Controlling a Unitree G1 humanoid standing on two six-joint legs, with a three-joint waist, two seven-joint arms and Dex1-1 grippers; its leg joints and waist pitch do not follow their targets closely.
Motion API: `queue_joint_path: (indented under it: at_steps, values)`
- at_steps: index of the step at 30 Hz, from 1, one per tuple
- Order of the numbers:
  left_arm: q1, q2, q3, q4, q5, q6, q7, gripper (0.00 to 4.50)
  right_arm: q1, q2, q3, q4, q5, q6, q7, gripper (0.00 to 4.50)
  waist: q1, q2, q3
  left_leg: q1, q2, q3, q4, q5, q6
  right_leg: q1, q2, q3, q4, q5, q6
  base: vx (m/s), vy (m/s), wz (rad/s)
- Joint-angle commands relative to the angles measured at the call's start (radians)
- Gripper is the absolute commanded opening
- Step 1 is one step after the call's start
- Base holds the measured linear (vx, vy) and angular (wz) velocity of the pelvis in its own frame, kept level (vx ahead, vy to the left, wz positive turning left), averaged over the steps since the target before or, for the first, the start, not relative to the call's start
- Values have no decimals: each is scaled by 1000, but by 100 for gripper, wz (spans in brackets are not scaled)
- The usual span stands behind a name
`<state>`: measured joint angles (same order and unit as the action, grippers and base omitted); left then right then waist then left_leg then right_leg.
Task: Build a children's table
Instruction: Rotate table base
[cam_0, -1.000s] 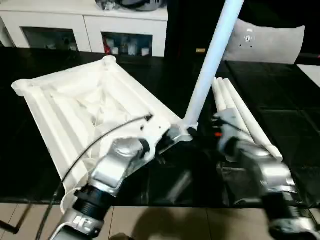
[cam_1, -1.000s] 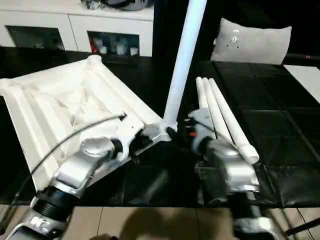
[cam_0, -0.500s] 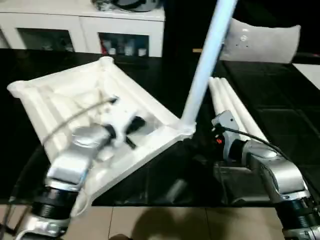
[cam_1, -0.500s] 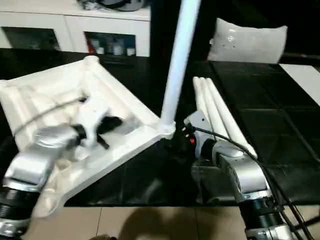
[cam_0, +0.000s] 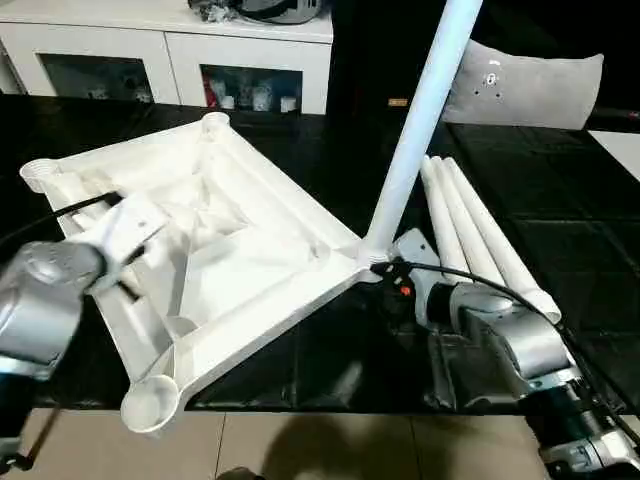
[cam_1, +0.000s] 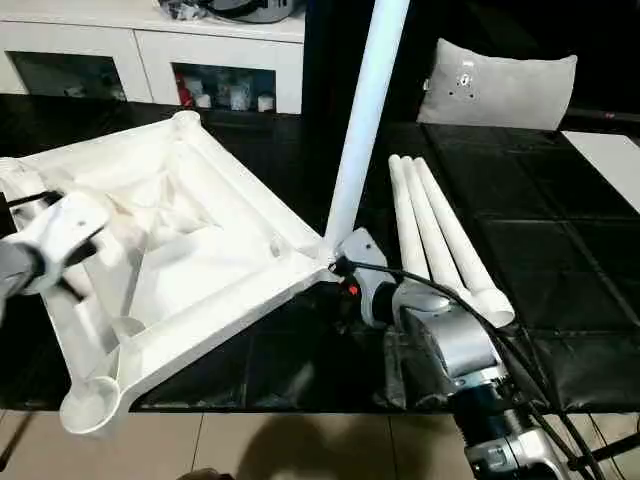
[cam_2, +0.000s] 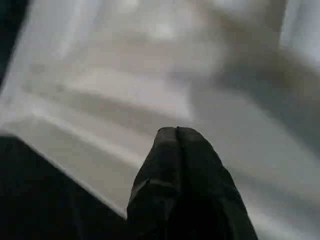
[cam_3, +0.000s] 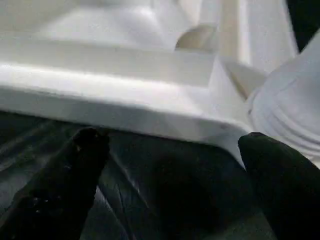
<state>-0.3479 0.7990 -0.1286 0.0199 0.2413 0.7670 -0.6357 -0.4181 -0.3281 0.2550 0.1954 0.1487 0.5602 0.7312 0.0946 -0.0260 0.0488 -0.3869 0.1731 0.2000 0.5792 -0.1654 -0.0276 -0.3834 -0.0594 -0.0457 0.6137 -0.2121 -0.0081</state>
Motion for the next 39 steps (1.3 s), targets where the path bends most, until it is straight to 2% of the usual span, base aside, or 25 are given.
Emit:
queue_joint_path:
  at_steps: [1, 5, 9, 12, 14, 21, 23, 27, 29, 32, 33, 34, 36, 38, 39]
  values:
    - [5, 15, -21, -6, 14, 15, -17, 8, -12, -13, 10, 13, -23, -7, 3, 450, 2, 19, -56, 38, 62, -38, -72, -242, -56, 19, -86, 48, -66, -124, -187, 0, 0, 0]
    - [31, 59, -75, -39, 15, 58, -74, 8, -30, 0, 22, 56, -34, -22, 2, 450, 4, 20, -54, 39, 63, -40, -74, -266, -60, 19, -87, 49, -69, -168, -181, 0, 0, 0]
    - [60, 99, -121, -74, 18, 88, -139, 8, -53, 24, 26, 111, -40, -55, -4, 450, 2, 24, -54, 40, 63, -40, -74, -273, -64, 17, -88, 50, -69, -162, -187, 0, 0, 0]
    - [66, 105, -125, -82, 18, 90, -152, 8, -66, 37, 24, 135, -43, -72, -12, 450, 0, 23, -55, 38, 63, -39, -73, -262, -64, 20, -86, 49, -67, -141, -196, 0, 0, 0]
    - [72, 97, -116, -114, -43, 88, -198, 8, -87, 67, 5, 177, -31, -96, -19, 450, -2, 22, -54, 38, 62, -39, -73, -265, -64, 20, -87, 49, -67, -147, -199, 0, 0, 0]
    - [108, 89, -155, -199, -134, 22, -307, 8, -127, 104, 7, 284, -49, -160, -30, 450, -5, 22, -53, 39, 62, -39, -73, -288, -71, 18, -89, 50, -70, -181, -203, 0, 0, 0]
    - [106, 37, -169, -215, -181, 5, -344, 8, -156, 137, -5, 352, -44, -187, -39, 450, -4, 23, -55, 41, 62, -37, -72, -281, -75, 17, -85, 50, -67, -158, -206, 0, 0, 0]
    - [90, -26, -188, -219, -226, 1, -371, 8, -190, 168, -11, 418, -47, -216, -55, 450, -6, 25, -55, 41, 62, -38, -74, -296, -85, 17, -86, 49, -65, -170, -207, 0, 0, 0]
    - [78, -67, -187, -223, -260, -7, -381, 8, -207, 181, -12, 444, -50, -231, -67, 450, -6, 21, -55, 38, 62, -38, -74, -294, -85, 20, -87, 50, -65, -171, -201, 0, 0, 0]
    - [51, -132, -188, -210, -297, -46, -388, 8, -230, 200, -15, 474, -55, -253, -83, 450, -8, 21, -56, 37, 61, -36, -71, -285, -82, 21, -88, 51, -66, -175, -202, 0, 0, 0]
    - [47, -142, -188, -205, -302, -57, -388, 8, -234, 203, -16, 479, -56, -257, -84, 450, -9, 20, -55, 37, 60, -36, -71, -285, -81, 21, -87, 51, -66, -178, -201, 0, 0, 0]
    - [33, -167, -189, -191, -306, -69, -379, 8, -238, 205, -18, 481, -56, -259, -83, 450, -11, 11, -56, 34, 61, -35, -71, -271, -74, 25, -86, 51, -66, -168, -197, 0, 0, 0]
    - [19, -190, -195, -173, -300, -93, -369, 8, -244, 208, -22, 488, -58, -266, -83, 450, -12, 15, -58, 33, 60, -35, -68, -248, -67, 26, -86, 51, -63, -146, -196, 0, 0, 0]
    - [-10, -263, -213, -123, -300, -136, -359, 8, -255, 209, -32, 511, -68, -289, -86, 450, -12, 12, -60, 32, 60, -34, -66, -224, -58, 29, -87, 50, -60, -118, -204, 0, 0, 0]
    - [-10, -263, -213, -123, -300, -136, -359, 8, -255, 209, -32, 511, -68, -289, -86, 450, -13, 12, -60, 32, 59, -32, -65, -219, -55, 28, -86, 50, -61, -113, -205, 0, 0, 0]
